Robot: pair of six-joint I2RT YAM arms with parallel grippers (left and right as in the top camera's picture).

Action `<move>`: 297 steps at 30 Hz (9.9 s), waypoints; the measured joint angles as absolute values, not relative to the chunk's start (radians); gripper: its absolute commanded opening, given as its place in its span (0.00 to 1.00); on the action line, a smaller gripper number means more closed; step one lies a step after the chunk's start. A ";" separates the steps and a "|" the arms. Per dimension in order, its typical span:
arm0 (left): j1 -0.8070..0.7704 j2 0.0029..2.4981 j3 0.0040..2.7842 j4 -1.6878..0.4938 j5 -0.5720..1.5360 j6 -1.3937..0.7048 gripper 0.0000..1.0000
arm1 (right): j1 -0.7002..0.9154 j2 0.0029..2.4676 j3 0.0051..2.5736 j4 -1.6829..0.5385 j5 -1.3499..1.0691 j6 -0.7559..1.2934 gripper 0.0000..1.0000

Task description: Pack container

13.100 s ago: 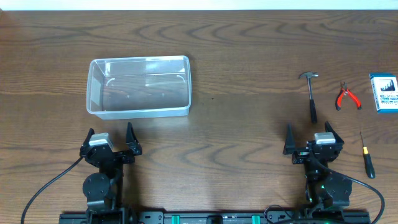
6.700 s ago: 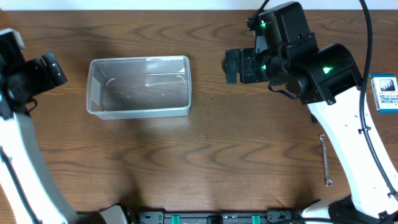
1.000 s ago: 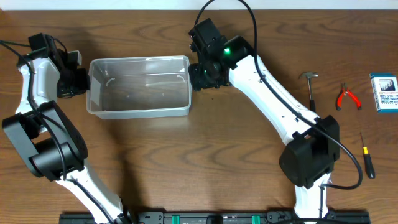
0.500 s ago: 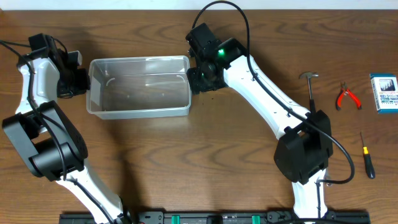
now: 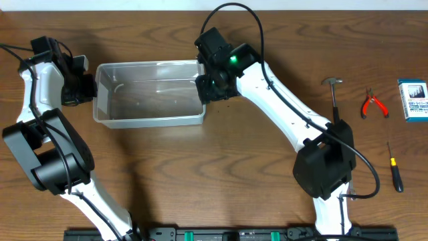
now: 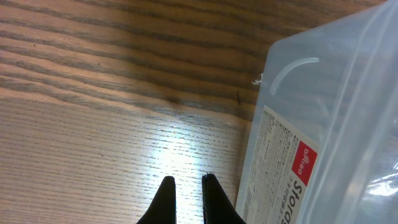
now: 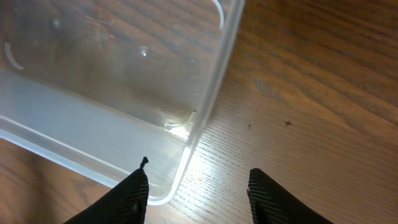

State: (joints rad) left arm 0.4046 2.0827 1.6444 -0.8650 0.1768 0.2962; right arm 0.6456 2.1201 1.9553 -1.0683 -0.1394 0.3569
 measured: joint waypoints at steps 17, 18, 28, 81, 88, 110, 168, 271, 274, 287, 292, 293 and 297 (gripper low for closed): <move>0.405 2.083 1.644 -0.881 0.214 0.297 0.06 | 0.649 2.159 1.955 -1.074 -0.112 0.406 0.54; 0.405 2.083 1.644 -0.882 0.217 0.297 0.06 | 0.649 2.162 1.955 -1.074 -0.112 0.407 0.55; 0.405 2.083 1.644 -0.913 0.277 0.336 0.06 | 0.649 2.165 1.955 -1.073 -0.111 0.411 0.57; 0.331 2.083 1.644 -0.913 0.281 0.347 0.06 | 0.570 2.209 1.955 -1.094 -0.070 0.448 0.39; 0.331 2.083 1.644 -0.913 0.281 0.344 0.06 | 0.570 2.215 1.955 -1.091 -0.070 0.453 0.11; 0.331 2.083 1.644 -0.913 0.233 0.340 0.06 | 0.570 2.225 2.144 -1.142 -0.050 0.456 0.01; 0.331 2.083 1.644 -0.913 0.232 0.333 0.06 | 0.473 2.125 2.342 -1.696 0.060 0.492 0.01; 0.331 2.083 1.644 -0.935 0.228 0.332 0.06 | 0.382 2.125 1.855 -1.441 0.120 0.448 0.01; 0.331 2.083 1.644 -0.935 0.228 0.332 0.06 | 0.382 2.125 1.853 -1.442 0.120 0.448 0.01; 0.331 2.083 1.644 -0.936 0.228 0.332 0.06 | 0.369 2.099 1.771 -1.396 0.114 0.443 0.01; 0.331 2.083 1.644 -0.941 0.228 0.332 0.06 | 0.369 2.095 1.766 -1.390 0.113 0.437 0.01; 0.331 2.083 1.644 -0.943 0.228 0.332 0.06 | 0.369 2.095 1.766 -1.389 0.113 0.436 0.01; 0.331 2.083 1.644 -0.950 0.228 0.332 0.06 | 0.369 2.095 1.766 -1.388 0.113 0.436 0.01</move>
State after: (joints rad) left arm 0.3309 2.0827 1.6444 -0.9497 0.2283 0.3325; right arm 0.3687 2.0949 1.7657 -1.3884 0.1131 0.4358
